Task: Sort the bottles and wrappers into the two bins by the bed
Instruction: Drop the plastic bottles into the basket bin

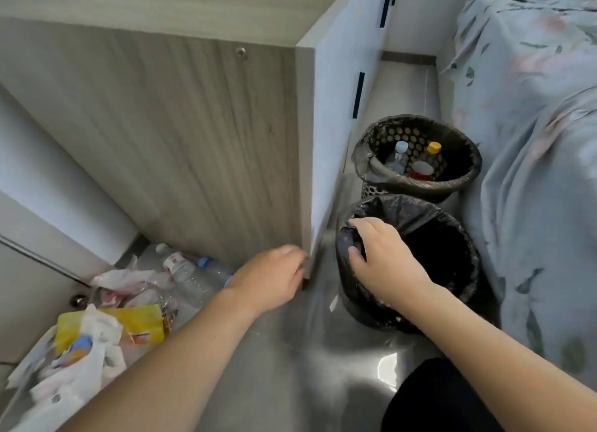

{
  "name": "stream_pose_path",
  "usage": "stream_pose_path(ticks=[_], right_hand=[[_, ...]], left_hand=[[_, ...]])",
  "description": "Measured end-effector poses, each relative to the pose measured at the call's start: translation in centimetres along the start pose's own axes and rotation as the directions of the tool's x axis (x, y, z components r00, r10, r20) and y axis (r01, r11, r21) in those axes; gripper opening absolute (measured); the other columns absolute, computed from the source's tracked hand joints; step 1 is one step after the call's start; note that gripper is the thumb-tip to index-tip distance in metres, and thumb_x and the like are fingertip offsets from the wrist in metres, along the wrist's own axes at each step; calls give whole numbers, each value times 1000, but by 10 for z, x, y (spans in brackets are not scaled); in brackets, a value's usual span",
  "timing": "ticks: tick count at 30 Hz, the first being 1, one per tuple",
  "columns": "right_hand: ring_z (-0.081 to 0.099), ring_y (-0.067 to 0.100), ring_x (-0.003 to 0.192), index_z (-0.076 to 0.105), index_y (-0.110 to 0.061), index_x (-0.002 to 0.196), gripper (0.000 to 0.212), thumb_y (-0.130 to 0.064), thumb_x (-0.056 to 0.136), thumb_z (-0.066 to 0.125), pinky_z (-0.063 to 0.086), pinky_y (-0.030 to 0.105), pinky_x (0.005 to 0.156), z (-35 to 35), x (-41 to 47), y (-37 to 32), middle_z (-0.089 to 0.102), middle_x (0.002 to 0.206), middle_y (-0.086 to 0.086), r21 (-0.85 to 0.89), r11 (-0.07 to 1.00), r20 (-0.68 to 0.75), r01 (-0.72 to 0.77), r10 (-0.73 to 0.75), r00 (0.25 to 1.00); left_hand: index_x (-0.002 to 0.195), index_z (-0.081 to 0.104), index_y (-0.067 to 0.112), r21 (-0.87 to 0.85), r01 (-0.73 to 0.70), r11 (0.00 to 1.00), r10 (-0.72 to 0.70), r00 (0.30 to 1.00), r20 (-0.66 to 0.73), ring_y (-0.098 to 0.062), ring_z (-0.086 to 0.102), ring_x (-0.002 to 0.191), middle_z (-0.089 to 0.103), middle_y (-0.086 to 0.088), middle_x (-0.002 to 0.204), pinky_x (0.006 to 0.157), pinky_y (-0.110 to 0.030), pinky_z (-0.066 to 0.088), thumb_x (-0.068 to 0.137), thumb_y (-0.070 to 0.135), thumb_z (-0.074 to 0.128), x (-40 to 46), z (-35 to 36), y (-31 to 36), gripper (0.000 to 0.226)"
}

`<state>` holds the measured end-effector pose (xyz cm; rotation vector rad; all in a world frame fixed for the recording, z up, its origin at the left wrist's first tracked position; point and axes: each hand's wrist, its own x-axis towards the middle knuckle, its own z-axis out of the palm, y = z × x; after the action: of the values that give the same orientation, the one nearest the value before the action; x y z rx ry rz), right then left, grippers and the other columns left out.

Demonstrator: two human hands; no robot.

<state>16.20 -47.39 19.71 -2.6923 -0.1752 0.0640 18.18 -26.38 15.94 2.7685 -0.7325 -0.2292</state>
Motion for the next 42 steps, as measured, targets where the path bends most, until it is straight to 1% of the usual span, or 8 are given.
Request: stream_pose_path(ticks=[4,11,18,22,27,32,37,42], right_hand=[[50,32,115,51,-8,133,44,-14,89,55,39,35,100,49,-3,-53,53,126,10,-56,989,63,136,-133,989],[49,27,117,50,-12,132,41,-19,92,51,41,31,97,161,35,-141,52,123,8,8,995,278,102,-100,955],[46,25,126,45,-11,139,48,-21,93,52,35,28,103,249,76,-180,46,136,9,-21,999,418,-38,44,908],[46,31,124,47,-9,134,45,-17,90,49,38,32,103,271,104,-182,47,132,13,-105,993,432,-51,91,897],[48,35,119,43,-7,131,40,-14,91,45,40,34,95,293,145,-186,50,128,16,-186,982,429,31,53,902],[52,32,120,37,-14,138,45,-12,94,44,43,35,95,316,176,-196,51,131,13,-339,914,513,221,-18,858],[55,34,119,44,-8,127,34,-12,94,45,46,37,94,336,198,-204,57,127,15,-446,838,535,313,-31,844],[45,31,127,35,-11,137,45,-17,94,48,42,35,97,351,200,-205,52,135,11,-517,756,591,402,-25,806]], left_hand=[[118,58,15,88,62,994,-73,990,123,-29,56,116,60,-7,121,92,-39,47,95,34,49,-28,-1,-70,31],[122,55,14,-30,367,930,-365,930,47,-31,56,115,60,-11,123,89,-37,46,94,33,52,-106,33,-210,34],[104,62,14,-606,581,544,-784,609,-120,-28,60,102,66,-4,109,80,-30,42,93,21,54,-114,74,-277,16],[112,61,10,-639,589,494,-825,550,-131,-31,58,110,64,-10,117,86,-35,47,87,11,55,-61,63,-303,26],[80,61,5,-479,782,399,-857,503,108,-32,64,99,67,-14,96,70,-30,46,83,6,55,-1,57,-336,7],[68,59,9,-401,844,356,-838,478,264,-19,53,55,57,-6,64,52,-25,40,87,10,54,12,70,-376,20],[106,67,4,-450,841,299,-853,447,270,-30,66,99,67,-14,113,84,-35,54,87,18,53,16,92,-404,28],[89,65,2,-518,803,294,-838,477,264,-31,67,85,68,-15,99,74,-34,55,85,12,52,18,76,-397,17]])
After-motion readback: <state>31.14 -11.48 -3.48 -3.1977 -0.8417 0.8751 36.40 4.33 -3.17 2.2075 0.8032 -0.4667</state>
